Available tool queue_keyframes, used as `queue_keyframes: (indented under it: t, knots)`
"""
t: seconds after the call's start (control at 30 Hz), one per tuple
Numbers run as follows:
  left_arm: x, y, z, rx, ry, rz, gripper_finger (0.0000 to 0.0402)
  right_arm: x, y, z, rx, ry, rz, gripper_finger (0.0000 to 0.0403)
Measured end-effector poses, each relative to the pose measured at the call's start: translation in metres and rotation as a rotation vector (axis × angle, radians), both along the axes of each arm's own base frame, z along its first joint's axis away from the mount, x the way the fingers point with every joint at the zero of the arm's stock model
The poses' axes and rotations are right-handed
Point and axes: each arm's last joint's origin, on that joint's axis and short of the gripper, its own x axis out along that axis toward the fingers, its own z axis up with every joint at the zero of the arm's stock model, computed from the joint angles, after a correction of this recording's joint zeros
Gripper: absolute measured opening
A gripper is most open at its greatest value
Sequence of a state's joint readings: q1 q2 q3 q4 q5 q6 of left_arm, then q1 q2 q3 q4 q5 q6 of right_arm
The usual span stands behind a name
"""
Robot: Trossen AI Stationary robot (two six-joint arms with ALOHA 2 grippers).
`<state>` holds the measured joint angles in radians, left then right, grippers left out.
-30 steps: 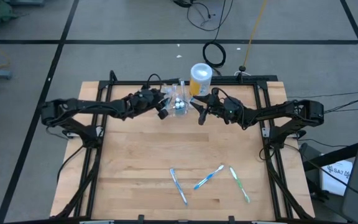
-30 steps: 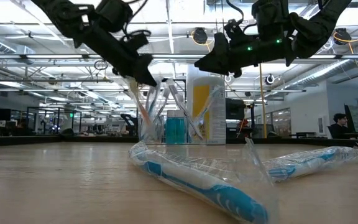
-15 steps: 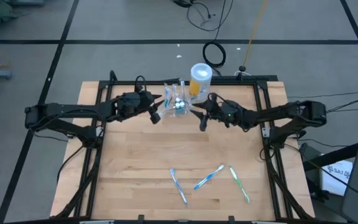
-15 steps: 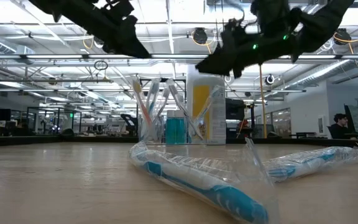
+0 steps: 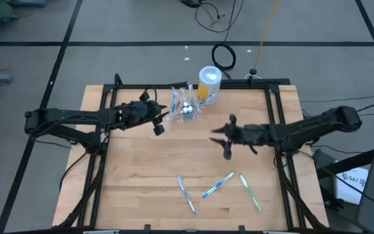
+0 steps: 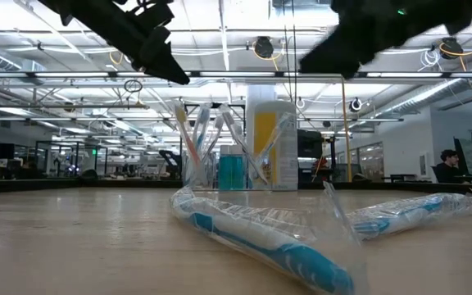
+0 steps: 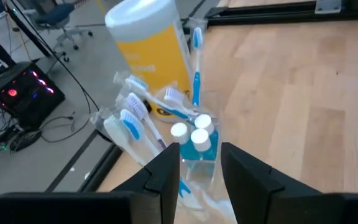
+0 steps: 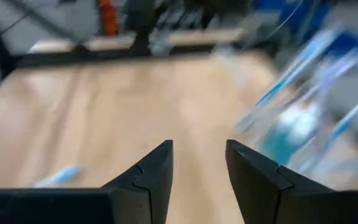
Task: Pick & Place toothbrushing station
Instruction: Put the green toothbrush into the right section of the transparent organizer
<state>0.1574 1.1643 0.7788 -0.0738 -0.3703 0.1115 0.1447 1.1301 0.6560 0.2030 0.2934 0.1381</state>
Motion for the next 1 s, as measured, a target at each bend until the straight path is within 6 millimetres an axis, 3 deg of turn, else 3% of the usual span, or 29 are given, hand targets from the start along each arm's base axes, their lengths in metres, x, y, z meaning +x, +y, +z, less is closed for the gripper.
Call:
queue_keyframes:
  t: [0.2, 0.4, 0.53, 0.7, 0.83, 1.0]
  knots:
    - [0.001, 0.002, 0.002, -0.009, -0.031, 0.015, 0.0124, -0.017, 0.029, -0.038, 0.133, 0.100, 0.249, 0.0139]
    - [0.001, 0.002, 0.003, -0.031, -0.053, 0.022, 0.0124, -0.027, 0.038, -0.059, 0.131, 0.107, 0.305, 0.0143]
    - [0.002, 0.002, 0.004, -0.031, -0.068, 0.023, 0.0124, -0.025, 0.039, -0.051, 0.186, 0.079, 0.291, 0.0153]
    - [0.003, 0.002, 0.006, -0.029, -0.095, 0.023, 0.0124, -0.016, 0.057, -0.021, 0.164, 0.059, 0.358, 0.0159]
    - [0.004, 0.002, 0.009, -0.021, -0.120, 0.021, 0.0124, -0.010, 0.073, -0.007, 0.147, 0.192, 0.290, 0.0159]
    - [0.004, 0.002, 0.010, -0.019, -0.131, 0.020, 0.0124, -0.006, 0.095, -0.012, 0.377, 0.459, 0.165, 0.0159]
